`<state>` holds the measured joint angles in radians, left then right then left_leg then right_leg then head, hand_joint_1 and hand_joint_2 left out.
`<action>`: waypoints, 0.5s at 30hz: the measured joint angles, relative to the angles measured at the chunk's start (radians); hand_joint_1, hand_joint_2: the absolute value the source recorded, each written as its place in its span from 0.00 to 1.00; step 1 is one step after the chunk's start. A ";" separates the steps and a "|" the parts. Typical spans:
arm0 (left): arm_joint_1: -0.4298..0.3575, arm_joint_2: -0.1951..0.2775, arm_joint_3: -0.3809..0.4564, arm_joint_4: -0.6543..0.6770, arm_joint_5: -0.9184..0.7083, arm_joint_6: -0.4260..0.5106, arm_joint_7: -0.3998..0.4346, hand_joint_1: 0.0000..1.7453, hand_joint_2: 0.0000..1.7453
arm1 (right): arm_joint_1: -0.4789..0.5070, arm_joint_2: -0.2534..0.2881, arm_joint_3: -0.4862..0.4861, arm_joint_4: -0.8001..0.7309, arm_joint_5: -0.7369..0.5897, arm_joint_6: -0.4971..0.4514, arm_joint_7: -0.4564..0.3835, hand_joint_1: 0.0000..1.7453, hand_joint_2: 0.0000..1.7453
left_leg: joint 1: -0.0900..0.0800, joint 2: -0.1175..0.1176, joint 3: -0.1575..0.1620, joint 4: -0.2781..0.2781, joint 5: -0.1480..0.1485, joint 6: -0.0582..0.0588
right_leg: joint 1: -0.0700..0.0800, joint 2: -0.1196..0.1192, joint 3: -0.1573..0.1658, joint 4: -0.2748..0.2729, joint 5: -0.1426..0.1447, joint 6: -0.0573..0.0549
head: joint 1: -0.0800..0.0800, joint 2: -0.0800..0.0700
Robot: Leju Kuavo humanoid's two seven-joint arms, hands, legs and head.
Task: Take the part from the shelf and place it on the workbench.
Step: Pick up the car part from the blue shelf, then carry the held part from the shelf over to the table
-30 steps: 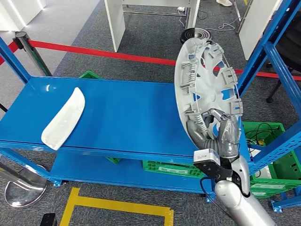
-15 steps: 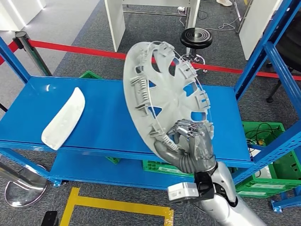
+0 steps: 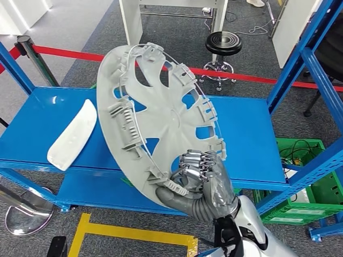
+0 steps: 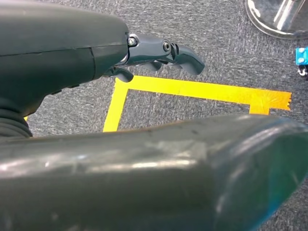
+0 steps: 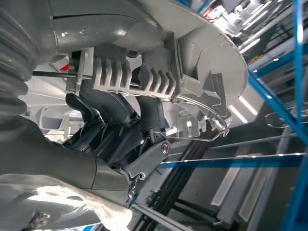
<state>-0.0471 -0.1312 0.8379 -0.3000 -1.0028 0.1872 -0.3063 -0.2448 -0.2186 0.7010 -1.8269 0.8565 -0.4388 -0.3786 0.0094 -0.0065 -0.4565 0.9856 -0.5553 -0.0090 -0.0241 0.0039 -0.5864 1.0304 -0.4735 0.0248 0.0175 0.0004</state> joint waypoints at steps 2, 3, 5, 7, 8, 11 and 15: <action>0.000 0.000 0.000 0.000 0.001 0.003 -0.002 0.00 0.00 | 0.000 -0.005 0.011 -0.013 -0.002 -0.003 -0.002 1.00 1.00 | 0.000 0.000 0.000 0.000 0.000 0.000 | 0.000 0.000 0.000 0.000 0.000 0.000 | 0.000 0.000; 0.000 0.000 0.000 0.000 0.001 0.004 -0.002 0.00 0.00 | -0.001 -0.007 0.015 -0.018 -0.002 -0.005 -0.002 1.00 1.00 | 0.000 0.000 0.000 0.000 0.000 0.000 | 0.000 0.000 0.000 0.000 0.000 0.000 | 0.000 0.000; -0.001 0.000 -0.001 0.000 0.001 0.006 -0.002 0.00 0.00 | -0.002 -0.012 0.020 -0.024 -0.003 -0.010 -0.001 1.00 1.00 | 0.000 0.000 0.000 0.000 0.000 0.000 | 0.000 0.000 0.000 0.000 0.000 0.000 | 0.000 0.000; -0.001 0.000 -0.001 0.001 0.002 0.008 -0.003 0.00 0.00 | -0.002 -0.016 0.022 -0.028 -0.004 -0.016 0.000 1.00 1.00 | 0.000 0.000 0.000 0.000 0.000 0.000 | 0.000 0.000 0.000 0.000 0.000 0.000 | 0.000 0.000; -0.001 0.000 -0.001 0.001 0.003 0.008 -0.004 0.00 0.00 | -0.002 -0.018 0.023 -0.030 -0.004 -0.020 0.000 1.00 1.00 | 0.000 0.000 0.000 0.000 0.000 0.000 | 0.000 0.000 0.000 0.000 0.000 0.000 | 0.000 0.000; -0.002 0.000 -0.001 0.001 0.008 0.011 -0.009 0.00 0.00 | -0.002 -0.024 0.024 -0.036 -0.004 -0.032 0.000 1.00 1.00 | 0.000 0.000 0.000 0.000 0.000 0.000 | 0.000 0.000 0.000 0.000 0.000 0.000 | 0.000 0.000; -0.004 0.000 -0.002 0.002 0.010 0.012 -0.015 0.00 0.00 | -0.002 -0.031 0.026 -0.043 -0.004 -0.044 0.000 1.00 1.00 | 0.000 0.000 0.000 0.000 0.000 0.000 | 0.000 0.000 0.000 0.000 0.000 0.000 | 0.000 0.000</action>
<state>-0.0511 -0.1312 0.8362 -0.2981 -0.9933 0.1993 -0.3209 -0.2467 -0.2491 0.7275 -1.8702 0.8526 -0.4832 -0.3788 0.0095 -0.0065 -0.4562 0.9857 -0.5552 -0.0090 -0.0240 0.0040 -0.5865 1.0304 -0.4734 0.0247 0.0175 0.0004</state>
